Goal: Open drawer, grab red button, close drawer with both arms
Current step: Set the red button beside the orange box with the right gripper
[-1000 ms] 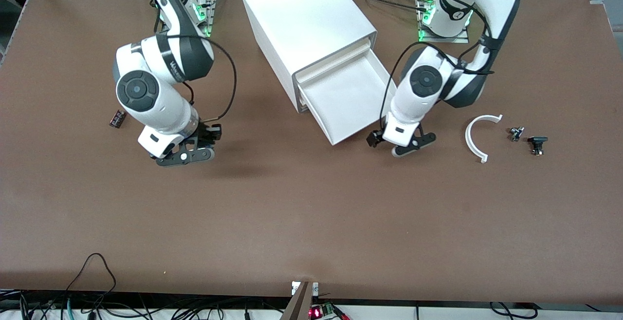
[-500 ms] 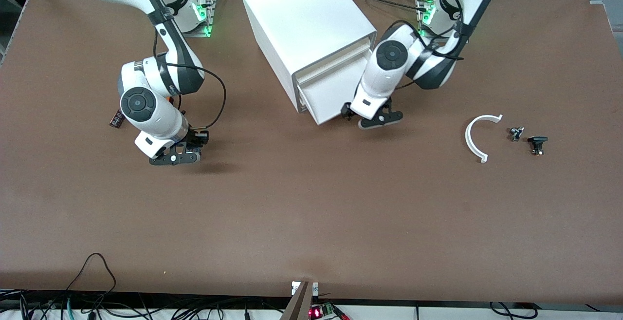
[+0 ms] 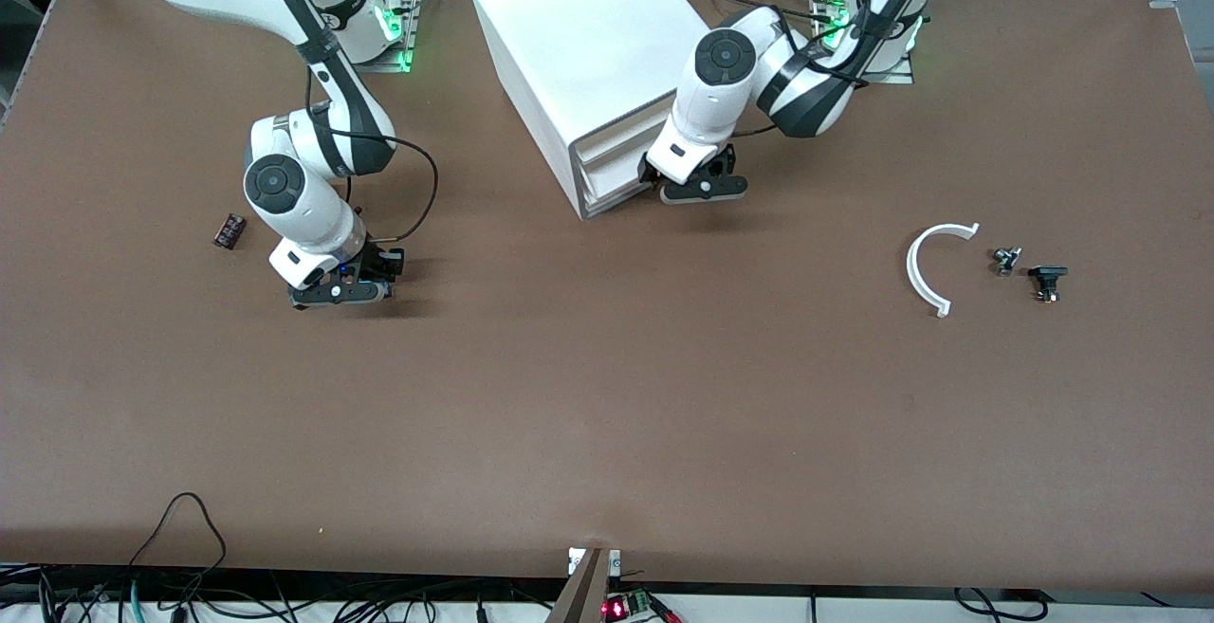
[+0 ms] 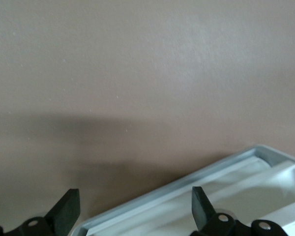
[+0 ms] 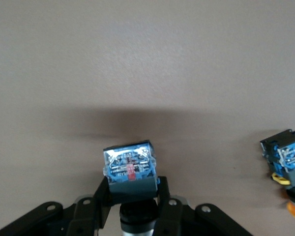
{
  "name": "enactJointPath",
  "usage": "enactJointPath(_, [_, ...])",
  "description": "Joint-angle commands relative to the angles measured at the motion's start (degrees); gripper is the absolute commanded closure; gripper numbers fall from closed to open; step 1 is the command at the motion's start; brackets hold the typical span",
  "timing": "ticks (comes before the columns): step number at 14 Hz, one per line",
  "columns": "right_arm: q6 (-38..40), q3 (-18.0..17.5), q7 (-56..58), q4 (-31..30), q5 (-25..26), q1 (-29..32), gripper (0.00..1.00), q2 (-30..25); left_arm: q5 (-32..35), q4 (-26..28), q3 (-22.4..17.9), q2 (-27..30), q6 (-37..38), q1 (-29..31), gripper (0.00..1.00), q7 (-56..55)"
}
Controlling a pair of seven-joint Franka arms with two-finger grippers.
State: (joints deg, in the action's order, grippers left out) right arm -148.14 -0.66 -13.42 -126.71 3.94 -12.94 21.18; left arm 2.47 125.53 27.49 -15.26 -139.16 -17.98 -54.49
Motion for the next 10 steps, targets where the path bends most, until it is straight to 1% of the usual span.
enactJointPath(1, [-0.3, -0.9, -1.1, -1.2, 0.9, 1.2, 0.00, -2.8, -0.4, 1.6, 1.1, 2.0, 0.6, 1.2, 0.00, 0.1])
enactJointPath(2, [1.2, -0.9, -1.1, -0.1, 0.8, 1.2, 0.00, -3.5, -0.4, 1.6, 1.0, 2.3, 0.6, 1.6, 0.00, 0.1])
enactJointPath(4, [7.5, -1.0, -1.1, 3.5, 0.5, 1.2, 0.00, -4.7, -0.4, 1.0, 0.9, 3.0, 0.3, 4.8, 0.00, 0.2])
enactJointPath(6, [17.5, -1.0, -0.8, 9.5, 0.4, 1.2, 0.00, -6.1, 0.3, 0.3, 0.2, 5.6, -0.5, 9.3, 0.00, 0.3])
enactJointPath(8, [29.2, -1.2, -0.8, 16.5, -0.7, 1.2, 0.00, -7.5, 0.6, -2.9, -0.9, 7.3, 0.0, 14.5, 0.00, 1.0])
enactJointPath(9, [35.7, -1.2, -0.7, 20.9, -2.0, 1.2, 0.00, -7.6, 0.6, -4.1, -3.2, 8.1, 0.4, 15.5, 0.00, 4.6])
enactJointPath(10, [41.6, -1.2, -0.7, 25.4, -3.7, 1.2, 0.00, -7.6, 0.5, -6.1, -6.2, 9.1, 2.7, 15.6, 0.00, 11.1])
